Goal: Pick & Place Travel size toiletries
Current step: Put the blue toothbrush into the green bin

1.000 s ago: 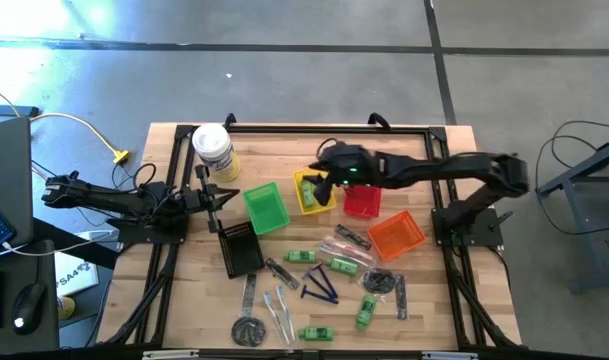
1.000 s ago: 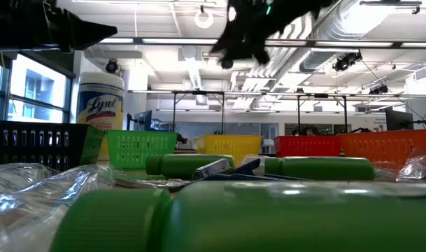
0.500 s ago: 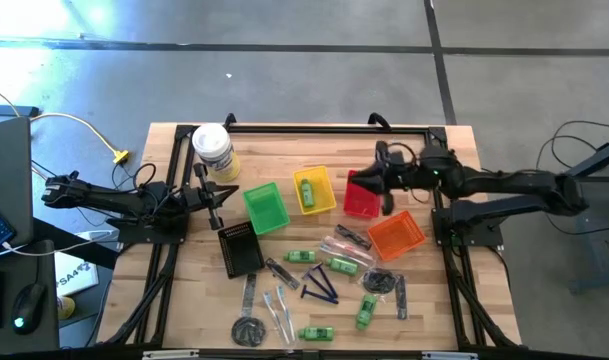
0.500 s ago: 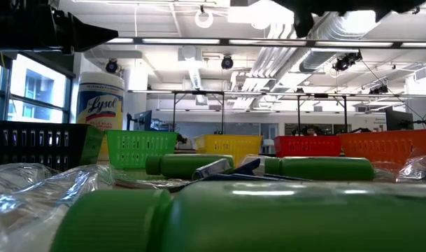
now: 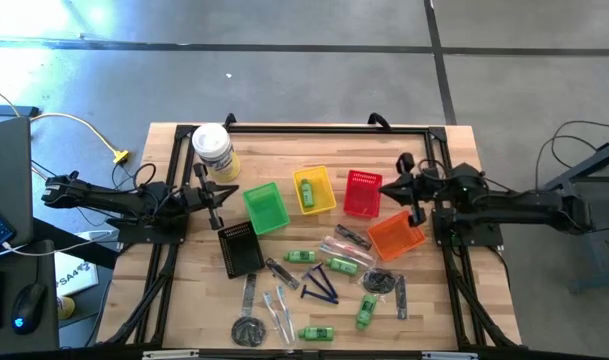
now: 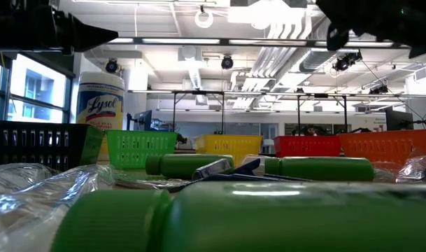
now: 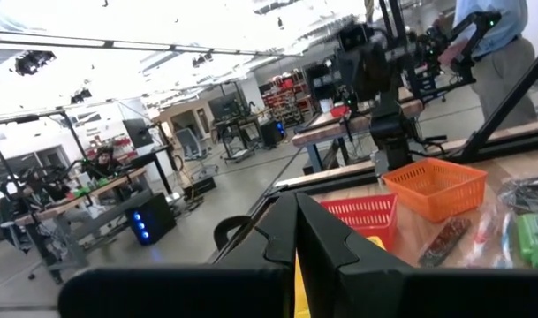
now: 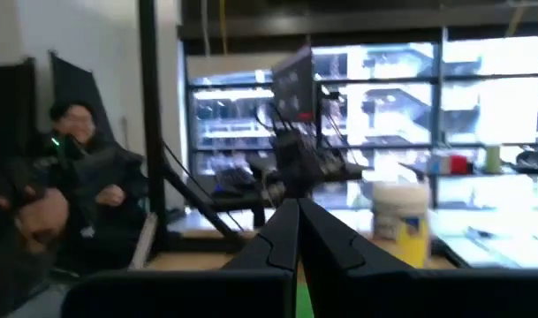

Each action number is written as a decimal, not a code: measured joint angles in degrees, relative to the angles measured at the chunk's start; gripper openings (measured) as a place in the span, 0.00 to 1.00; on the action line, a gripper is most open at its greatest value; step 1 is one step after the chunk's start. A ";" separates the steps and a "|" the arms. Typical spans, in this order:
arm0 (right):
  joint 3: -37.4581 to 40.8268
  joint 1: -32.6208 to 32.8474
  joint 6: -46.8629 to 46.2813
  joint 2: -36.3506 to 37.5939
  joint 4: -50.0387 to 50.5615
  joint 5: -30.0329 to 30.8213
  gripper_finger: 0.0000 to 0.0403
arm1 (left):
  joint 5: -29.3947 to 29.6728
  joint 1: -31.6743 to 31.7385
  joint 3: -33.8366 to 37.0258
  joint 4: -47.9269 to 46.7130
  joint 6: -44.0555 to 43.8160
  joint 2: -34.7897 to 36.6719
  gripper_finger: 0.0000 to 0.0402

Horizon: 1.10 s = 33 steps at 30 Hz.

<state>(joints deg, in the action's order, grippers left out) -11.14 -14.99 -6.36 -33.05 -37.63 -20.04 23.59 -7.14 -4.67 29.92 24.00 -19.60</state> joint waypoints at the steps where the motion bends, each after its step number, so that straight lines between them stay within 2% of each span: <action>1: 0.76 -0.62 -0.02 1.15 0.35 -0.47 0.01 | -0.02 0.00 0.00 0.16 0.01 0.01 0.00; 4: 2.89 -1.72 0.03 3.21 0.50 -2.46 0.01 | 0.17 0.00 0.00 -0.05 0.24 -0.02 0.00; 10: 7.30 -1.92 0.03 6.13 0.57 -2.46 0.01 | 0.66 0.00 0.00 0.01 2.75 -0.02 0.00; 16: 10.61 -1.91 -1.60 6.91 1.58 0.66 0.01 | 2.32 0.00 0.00 -0.18 2.76 -0.02 0.00; 23: 10.63 -1.91 -2.52 7.41 10.67 0.60 0.01 | 3.60 0.00 0.00 -0.89 1.18 -0.02 0.00; 27: 10.65 -1.89 -2.44 7.40 10.74 0.42 0.01 | 3.11 0.00 0.00 -0.02 -3.78 0.01 0.00; 33: 10.67 -1.89 -2.44 7.57 10.48 0.15 0.01 | 2.93 0.00 0.00 -1.98 -4.76 -0.02 0.00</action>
<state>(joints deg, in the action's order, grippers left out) -0.47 -16.88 -8.80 -25.47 -27.15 -19.89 26.52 -7.14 -4.67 27.94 19.25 -19.62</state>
